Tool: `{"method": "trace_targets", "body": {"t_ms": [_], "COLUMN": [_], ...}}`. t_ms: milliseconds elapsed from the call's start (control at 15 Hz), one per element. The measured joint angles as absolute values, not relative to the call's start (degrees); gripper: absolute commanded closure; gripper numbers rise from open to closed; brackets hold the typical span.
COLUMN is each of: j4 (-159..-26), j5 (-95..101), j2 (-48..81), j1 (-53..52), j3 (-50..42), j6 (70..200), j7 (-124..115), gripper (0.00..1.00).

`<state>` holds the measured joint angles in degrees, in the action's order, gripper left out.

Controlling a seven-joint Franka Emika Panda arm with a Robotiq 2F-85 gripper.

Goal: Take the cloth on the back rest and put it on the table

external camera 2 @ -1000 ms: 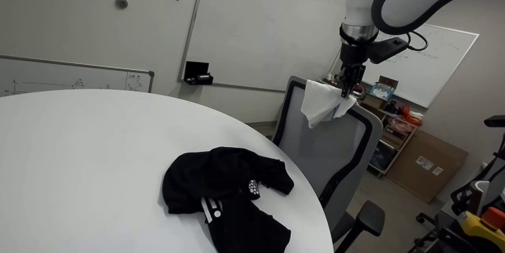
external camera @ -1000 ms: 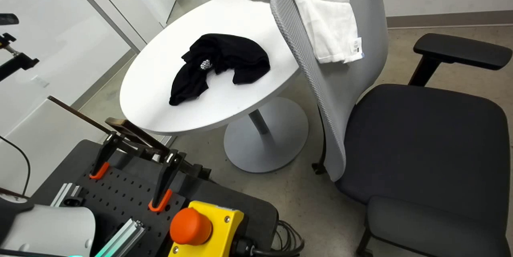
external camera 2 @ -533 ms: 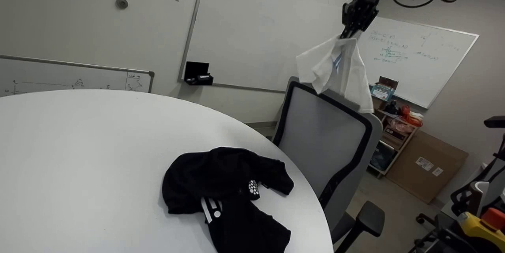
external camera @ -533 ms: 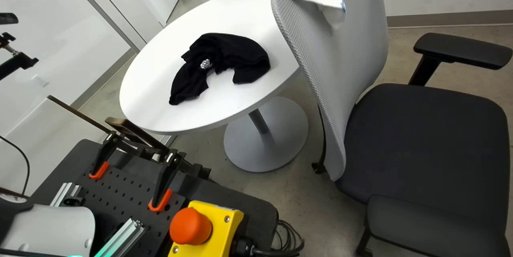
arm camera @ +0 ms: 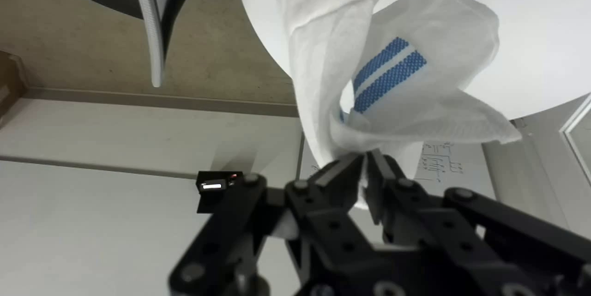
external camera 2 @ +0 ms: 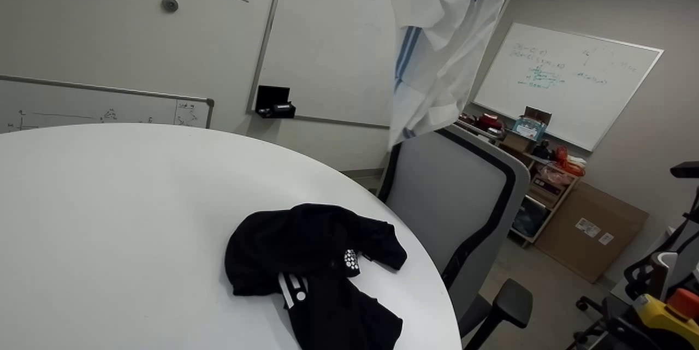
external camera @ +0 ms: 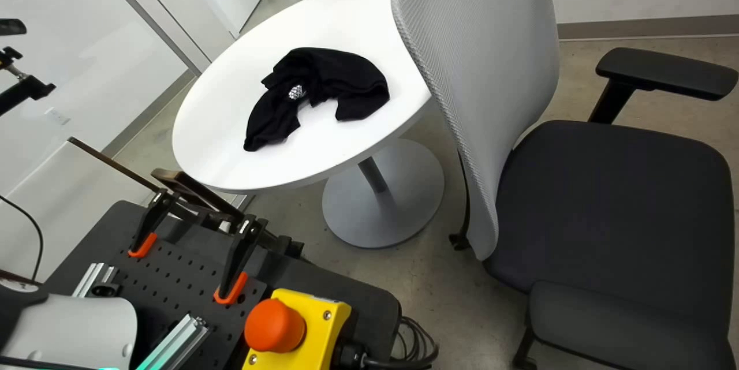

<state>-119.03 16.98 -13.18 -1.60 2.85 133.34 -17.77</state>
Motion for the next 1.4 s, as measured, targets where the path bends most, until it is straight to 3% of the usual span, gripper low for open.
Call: {"method": "trace_targets", "body": {"t_ms": [733,1400], "j4": [-127.17,-135.11], "j5": [15.17,20.41], "j2": [-9.31,2.48], "j1": [-2.03,-1.35], "j3": [6.02,4.44], "j6": [138.83,144.67], "j7": [-19.24,-30.27], "gripper": [0.98,0.98]}}
